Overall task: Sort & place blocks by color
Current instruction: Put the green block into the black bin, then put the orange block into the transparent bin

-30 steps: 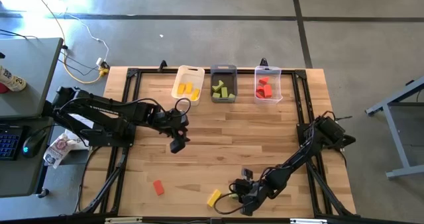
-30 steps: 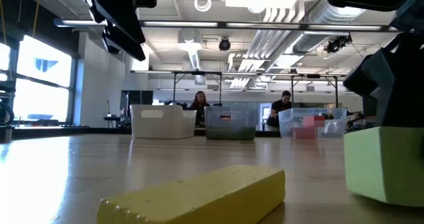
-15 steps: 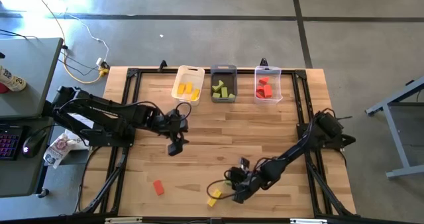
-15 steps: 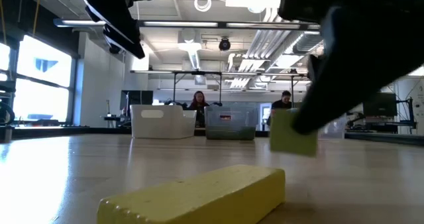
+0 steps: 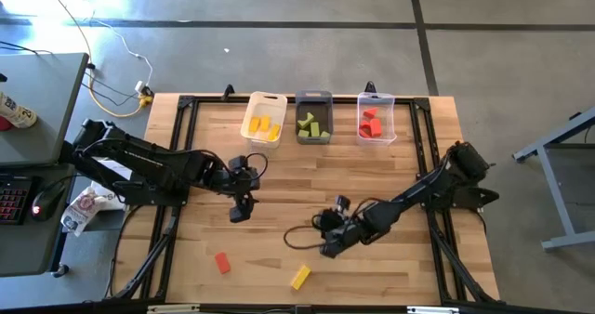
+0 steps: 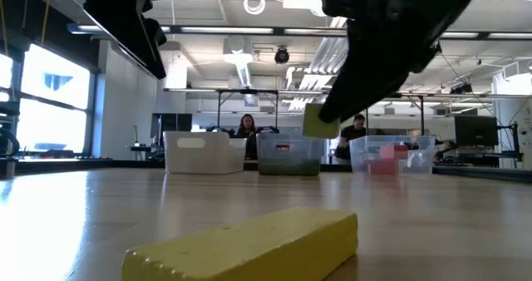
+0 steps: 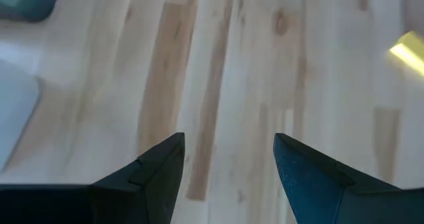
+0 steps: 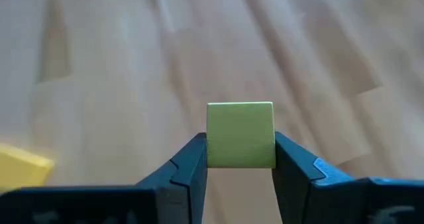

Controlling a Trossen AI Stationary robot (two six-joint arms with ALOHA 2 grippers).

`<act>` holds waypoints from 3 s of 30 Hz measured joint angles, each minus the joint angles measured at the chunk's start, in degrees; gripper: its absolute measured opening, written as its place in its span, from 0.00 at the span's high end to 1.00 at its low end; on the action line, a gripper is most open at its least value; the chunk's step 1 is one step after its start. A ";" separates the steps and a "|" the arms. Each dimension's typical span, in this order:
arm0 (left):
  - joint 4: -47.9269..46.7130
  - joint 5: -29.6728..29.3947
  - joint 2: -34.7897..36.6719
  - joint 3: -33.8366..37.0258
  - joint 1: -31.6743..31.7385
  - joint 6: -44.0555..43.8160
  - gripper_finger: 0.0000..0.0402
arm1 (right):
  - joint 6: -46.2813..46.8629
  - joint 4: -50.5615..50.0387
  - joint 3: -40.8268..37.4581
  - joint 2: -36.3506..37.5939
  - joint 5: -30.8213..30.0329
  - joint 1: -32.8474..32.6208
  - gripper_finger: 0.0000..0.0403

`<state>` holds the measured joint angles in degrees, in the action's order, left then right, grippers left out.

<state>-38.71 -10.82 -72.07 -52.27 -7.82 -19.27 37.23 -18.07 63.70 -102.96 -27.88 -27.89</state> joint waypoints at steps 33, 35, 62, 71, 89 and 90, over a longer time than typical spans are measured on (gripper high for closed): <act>-5.67 8.80 0.00 0.00 -10.65 -11.74 0.46 | -25.72 0.14 0.02 8.25 -12.90 33.85 0.73; -5.70 9.11 0.00 0.00 -11.83 -13.47 0.46 | -25.72 0.83 0.02 8.25 -11.26 35.48 0.73; -6.94 0.73 -0.02 0.00 -31.61 -17.00 0.46 | -7.94 3.65 0.07 4.36 10.15 47.34 0.73; -6.82 -0.88 -1.97 -0.02 -34.97 -15.76 0.46 | -7.49 3.37 0.07 4.36 10.52 47.42 0.70; -2.63 4.33 -11.95 -0.02 -36.75 -7.84 0.46 | -9.06 -5.02 10.31 4.36 12.82 45.98 0.45; -2.19 4.61 -12.55 -0.02 -36.94 -7.48 0.46 | -9.14 -5.75 11.12 4.36 12.33 45.52 0.45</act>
<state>-40.90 -6.21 -84.63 -52.29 -44.76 -26.75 28.09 -23.81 74.82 -98.61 -15.55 17.63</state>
